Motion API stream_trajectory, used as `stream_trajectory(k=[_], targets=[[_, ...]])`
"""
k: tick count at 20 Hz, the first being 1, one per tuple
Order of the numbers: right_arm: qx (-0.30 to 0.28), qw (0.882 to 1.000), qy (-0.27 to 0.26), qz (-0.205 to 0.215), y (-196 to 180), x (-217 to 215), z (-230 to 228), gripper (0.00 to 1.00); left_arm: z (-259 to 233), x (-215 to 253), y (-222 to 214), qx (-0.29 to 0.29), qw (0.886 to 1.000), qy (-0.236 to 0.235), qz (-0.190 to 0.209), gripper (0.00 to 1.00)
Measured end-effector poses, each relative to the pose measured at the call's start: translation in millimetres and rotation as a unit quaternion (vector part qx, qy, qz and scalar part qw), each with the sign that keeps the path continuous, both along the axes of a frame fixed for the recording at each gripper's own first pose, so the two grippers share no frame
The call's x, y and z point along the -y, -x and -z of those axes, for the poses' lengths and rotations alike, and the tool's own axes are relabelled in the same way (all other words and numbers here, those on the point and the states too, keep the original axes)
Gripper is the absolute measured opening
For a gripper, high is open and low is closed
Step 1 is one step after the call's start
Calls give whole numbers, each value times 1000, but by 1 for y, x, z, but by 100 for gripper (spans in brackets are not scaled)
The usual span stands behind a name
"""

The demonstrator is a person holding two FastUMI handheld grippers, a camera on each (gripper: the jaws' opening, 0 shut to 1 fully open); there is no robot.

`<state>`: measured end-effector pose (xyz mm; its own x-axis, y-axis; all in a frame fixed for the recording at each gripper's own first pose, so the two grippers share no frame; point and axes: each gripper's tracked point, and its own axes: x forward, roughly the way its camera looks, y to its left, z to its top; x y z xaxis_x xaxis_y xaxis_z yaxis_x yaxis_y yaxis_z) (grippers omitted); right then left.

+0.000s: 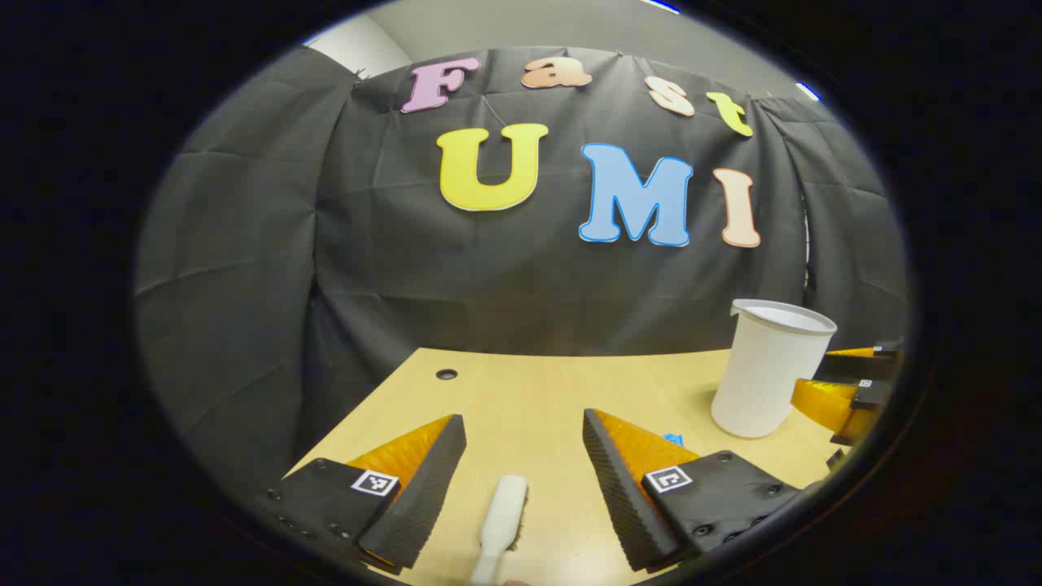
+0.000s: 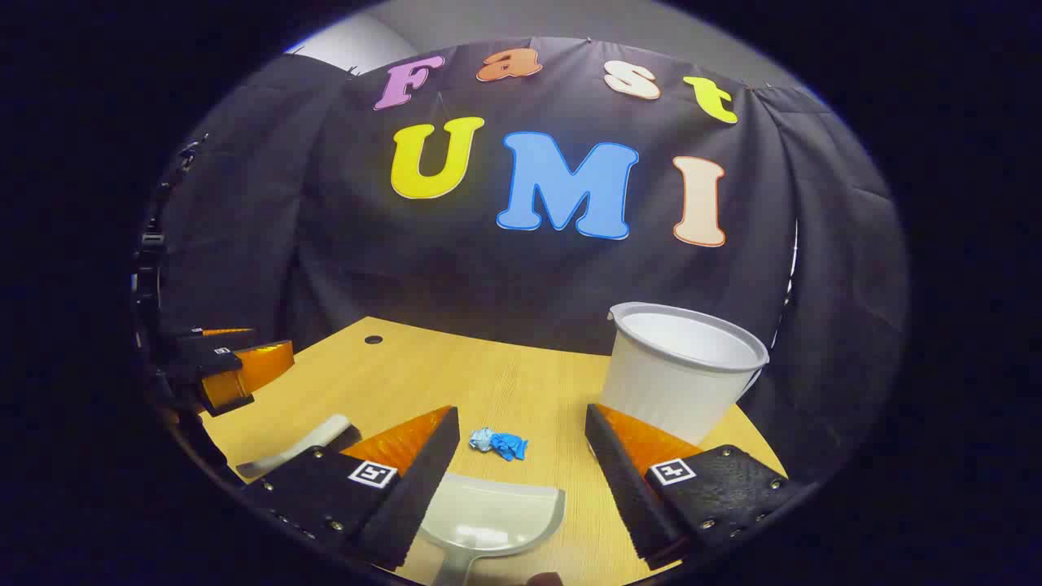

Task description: Pick up the small broom and dustpan from the desktop, sweep the trash into the dustpan with the broom, and then empty the trash into the garbage bin.

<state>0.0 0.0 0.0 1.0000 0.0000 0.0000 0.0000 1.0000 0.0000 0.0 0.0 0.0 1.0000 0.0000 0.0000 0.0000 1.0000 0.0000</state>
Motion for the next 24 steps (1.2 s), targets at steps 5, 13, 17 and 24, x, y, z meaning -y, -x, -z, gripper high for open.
stream_trajectory(k=[5,13,17,24], targets=[[-44,999,3,-5,8,-10,30,97,14,-7,-11,-22,1000,-3,12,95],[-108,994,0,0,17,-22,72,97,59,-16,-21,-94,995,-4,33,95],[-114,993,-8,18,15,-20,75,97,75,-14,-19,-118,992,-2,46,96],[-162,986,-19,17,20,-29,98,97,114,-12,-13,-177,982,-15,62,95]])
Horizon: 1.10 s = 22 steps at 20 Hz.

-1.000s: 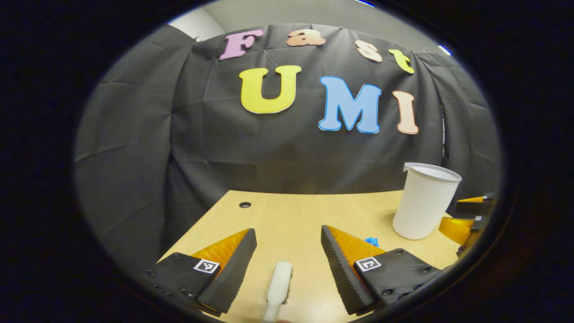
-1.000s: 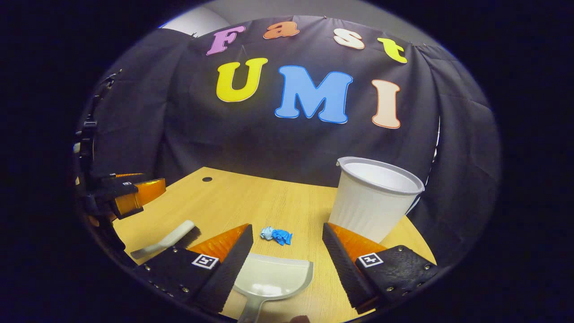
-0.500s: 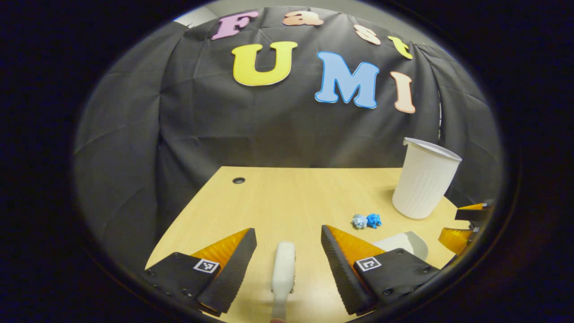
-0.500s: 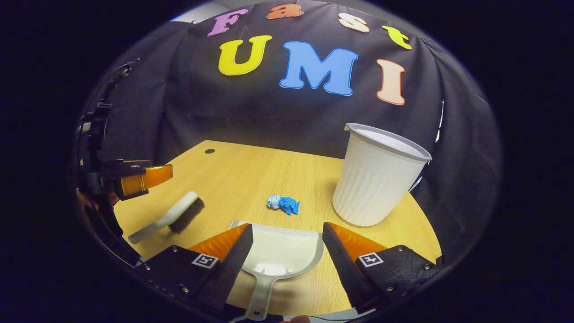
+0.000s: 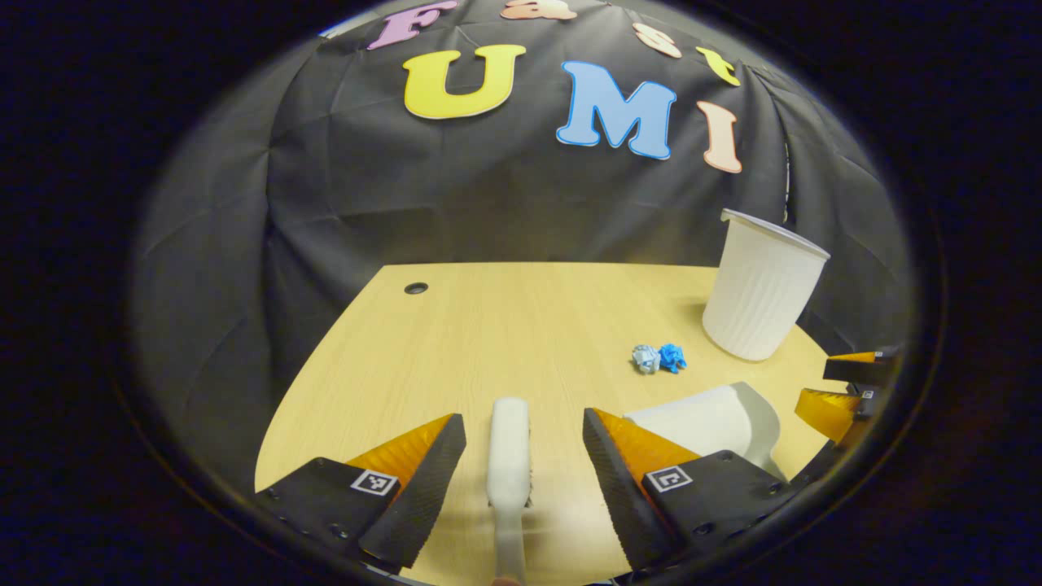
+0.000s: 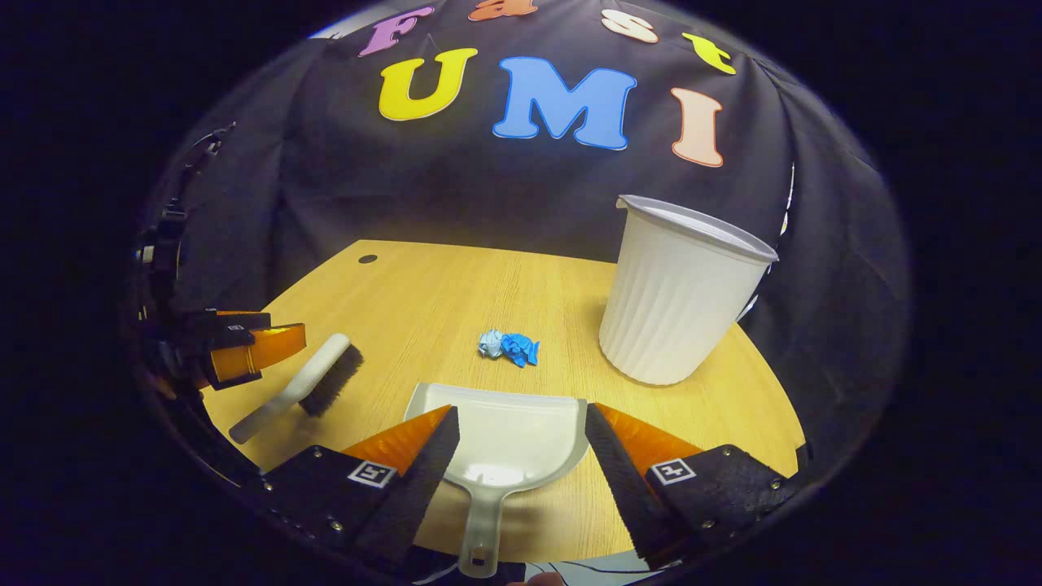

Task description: Pick up the small broom and dustpan from the desktop, sweep the trash into the dustpan with the broom, and then empty the trash into the garbage bin.

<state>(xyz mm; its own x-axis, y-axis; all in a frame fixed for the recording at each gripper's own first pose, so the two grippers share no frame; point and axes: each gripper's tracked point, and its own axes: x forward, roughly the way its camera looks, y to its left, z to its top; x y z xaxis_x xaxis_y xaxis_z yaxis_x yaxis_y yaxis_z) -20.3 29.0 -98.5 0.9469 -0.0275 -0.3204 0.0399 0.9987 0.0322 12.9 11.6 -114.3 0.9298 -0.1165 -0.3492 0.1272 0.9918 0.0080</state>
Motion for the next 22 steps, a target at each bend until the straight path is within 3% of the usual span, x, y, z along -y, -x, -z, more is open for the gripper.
stream_trajectory(k=[9,22], targets=[[-103,994,-26,-16,16,-12,50,98,46,-4,14,-84,996,-19,13,94],[-248,967,-58,-28,18,-18,122,98,107,-10,20,-187,981,-47,12,96]])
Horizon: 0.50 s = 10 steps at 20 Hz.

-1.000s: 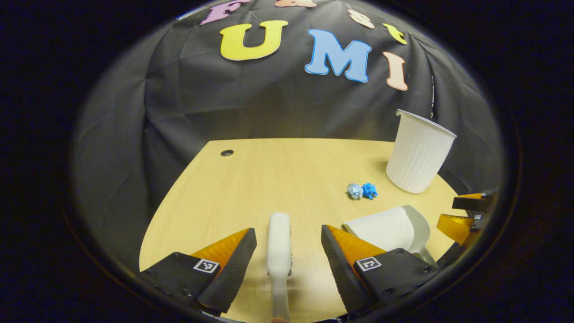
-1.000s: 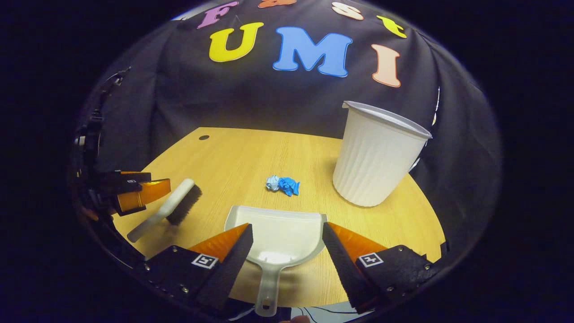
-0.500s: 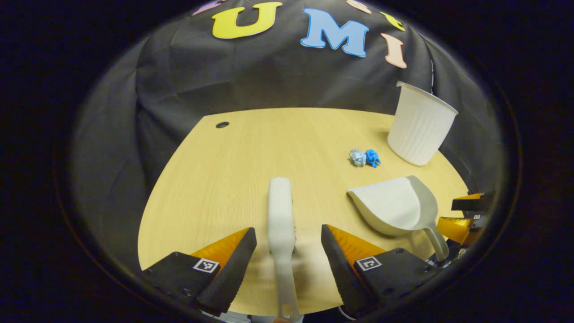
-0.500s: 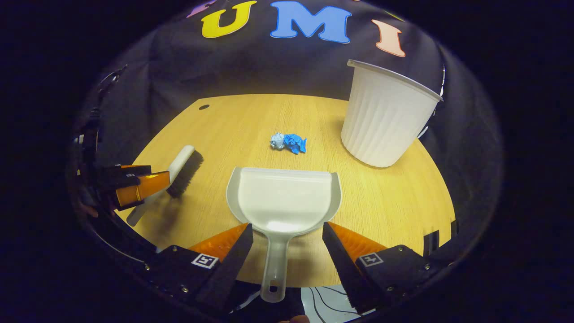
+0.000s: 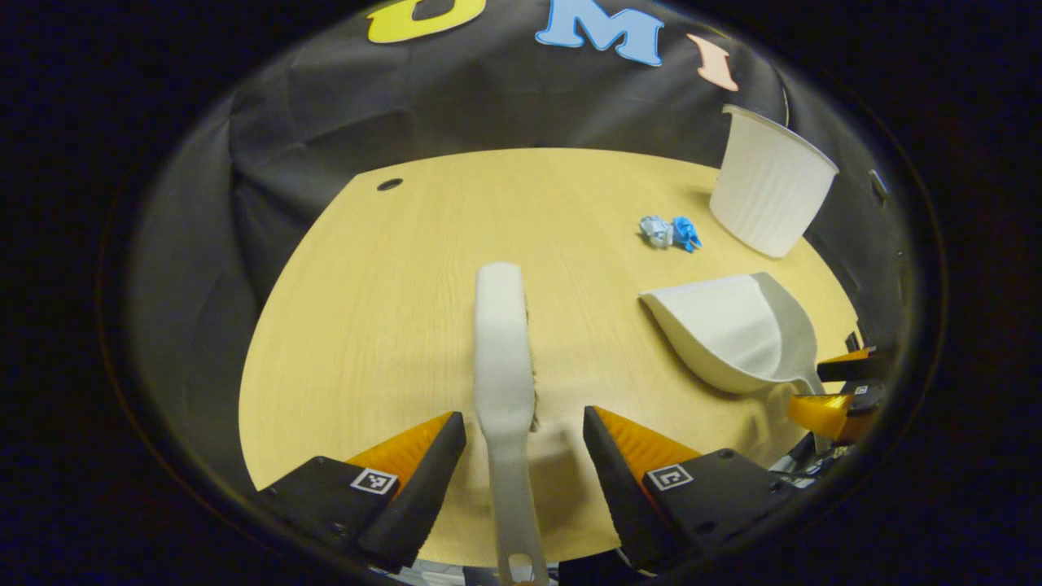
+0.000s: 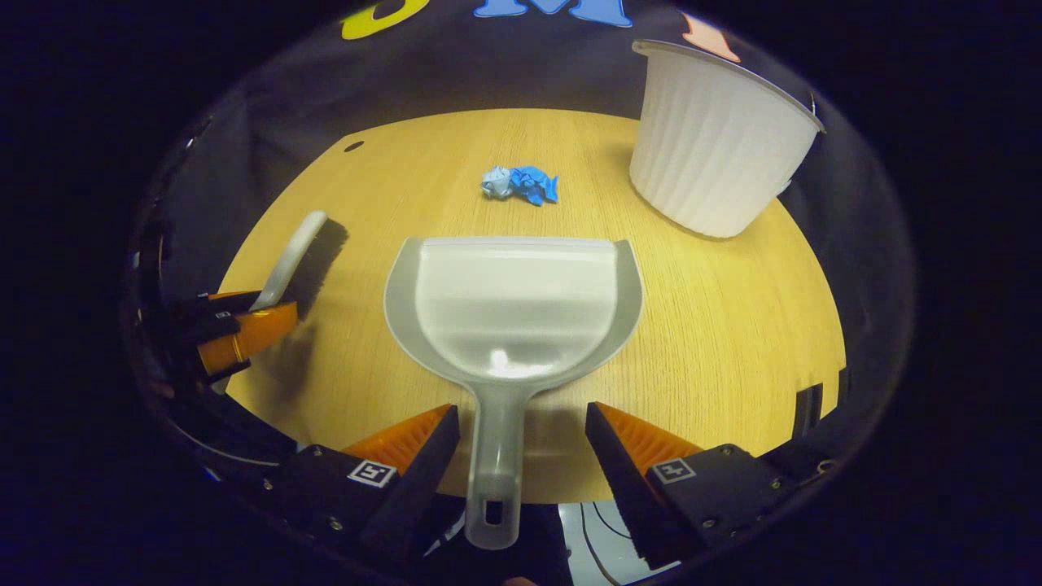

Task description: Pick up the small broom and dustpan from the desktop, sweep the trash into the dustpan with the broom, and then empty the trash into the garbage bin.

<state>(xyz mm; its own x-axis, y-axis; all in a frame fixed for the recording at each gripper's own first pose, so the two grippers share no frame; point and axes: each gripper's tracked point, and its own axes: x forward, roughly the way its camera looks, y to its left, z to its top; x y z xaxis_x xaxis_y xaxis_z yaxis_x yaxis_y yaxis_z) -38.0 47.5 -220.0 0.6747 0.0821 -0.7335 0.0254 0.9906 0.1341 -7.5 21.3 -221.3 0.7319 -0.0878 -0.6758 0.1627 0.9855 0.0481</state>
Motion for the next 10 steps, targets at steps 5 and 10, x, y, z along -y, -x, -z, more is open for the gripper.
stream_trajectory(k=[5,10], targets=[[-24,1000,-6,6,-14,-2,14,98,7,-2,-14,-15,1000,-1,-9,95],[-32,999,-3,4,-25,-1,19,83,17,-7,-23,-32,999,2,-22,93]])
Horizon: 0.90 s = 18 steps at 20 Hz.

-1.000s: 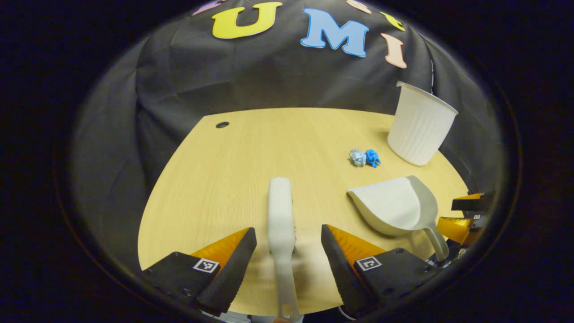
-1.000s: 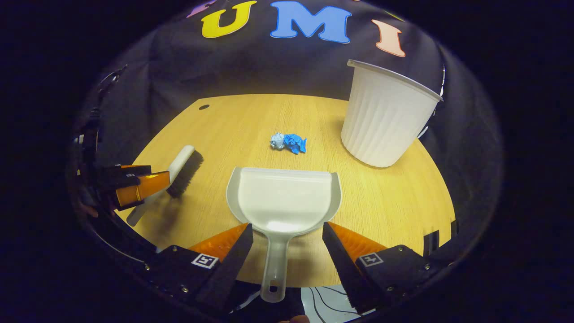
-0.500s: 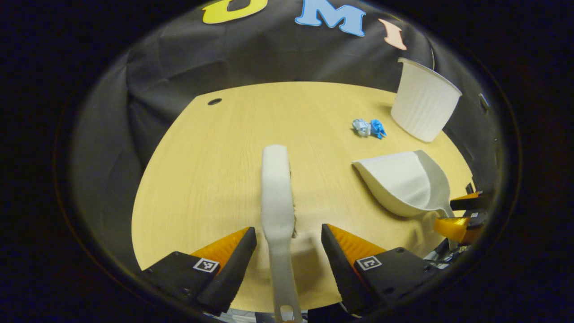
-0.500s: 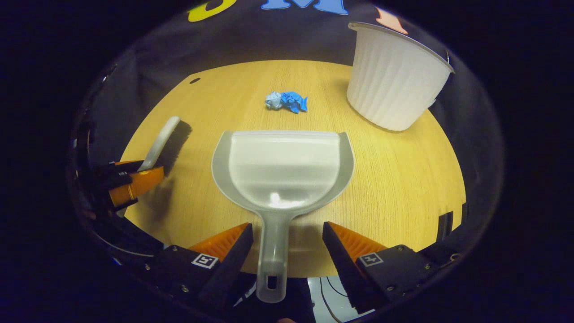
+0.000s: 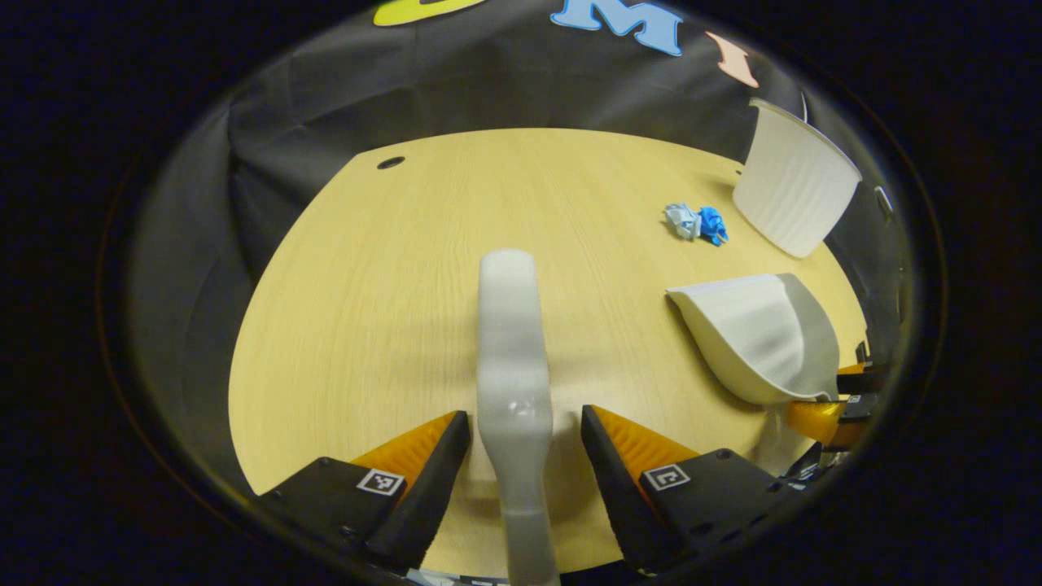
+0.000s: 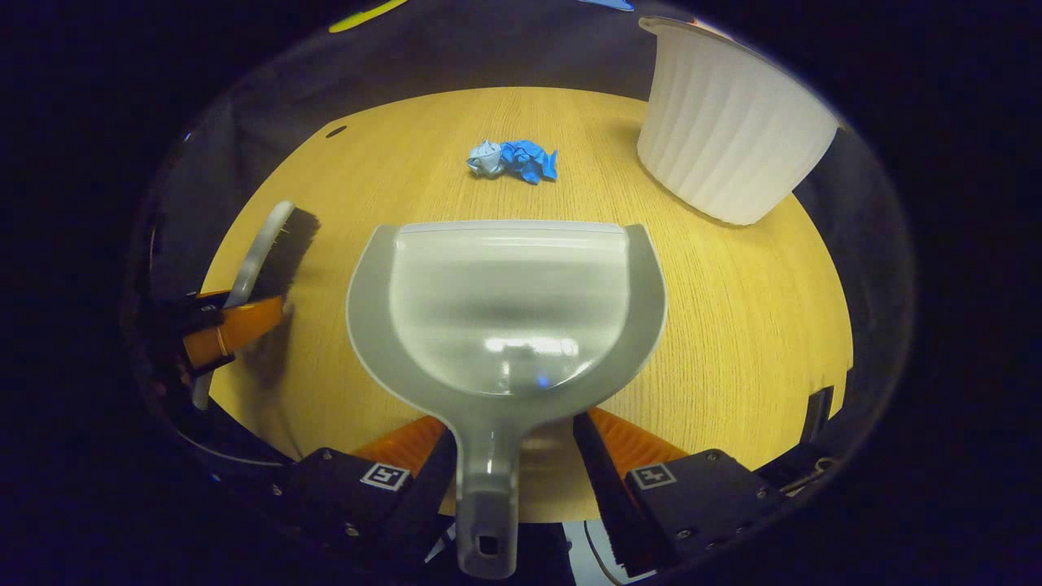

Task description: Pick up the small broom and dustpan from the desktop, sweep the trash into the dustpan with the broom, and then empty the trash into the garbage bin.

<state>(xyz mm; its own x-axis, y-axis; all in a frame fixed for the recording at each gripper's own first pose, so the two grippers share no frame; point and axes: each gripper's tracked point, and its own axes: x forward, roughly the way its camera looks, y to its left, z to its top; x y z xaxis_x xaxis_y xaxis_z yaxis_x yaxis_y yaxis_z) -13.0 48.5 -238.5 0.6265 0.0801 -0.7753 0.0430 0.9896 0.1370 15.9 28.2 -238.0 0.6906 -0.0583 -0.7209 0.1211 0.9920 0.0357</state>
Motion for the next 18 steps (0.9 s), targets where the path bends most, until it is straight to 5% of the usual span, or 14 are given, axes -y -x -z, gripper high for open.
stream_trajectory(k=[3,6,8,10,12,18], targets=[[-8,1000,0,-8,-2,-4,4,74,-1,-3,-4,1,1000,-4,-4,92],[-10,1000,11,-19,-4,-5,5,64,-1,-5,-9,2,1000,-9,-6,67],[-9,1000,11,-24,-6,-6,6,61,1,-5,-13,0,1000,-12,-7,66],[-8,1000,12,-25,-10,-4,7,43,4,-5,-14,-6,1000,-14,-10,62],[-5,1000,13,-28,-10,-4,4,42,4,-3,-17,-3,1000,-18,-6,52],[1,999,12,-36,-12,1,5,35,1,2,-23,-10,999,-27,16,51]])
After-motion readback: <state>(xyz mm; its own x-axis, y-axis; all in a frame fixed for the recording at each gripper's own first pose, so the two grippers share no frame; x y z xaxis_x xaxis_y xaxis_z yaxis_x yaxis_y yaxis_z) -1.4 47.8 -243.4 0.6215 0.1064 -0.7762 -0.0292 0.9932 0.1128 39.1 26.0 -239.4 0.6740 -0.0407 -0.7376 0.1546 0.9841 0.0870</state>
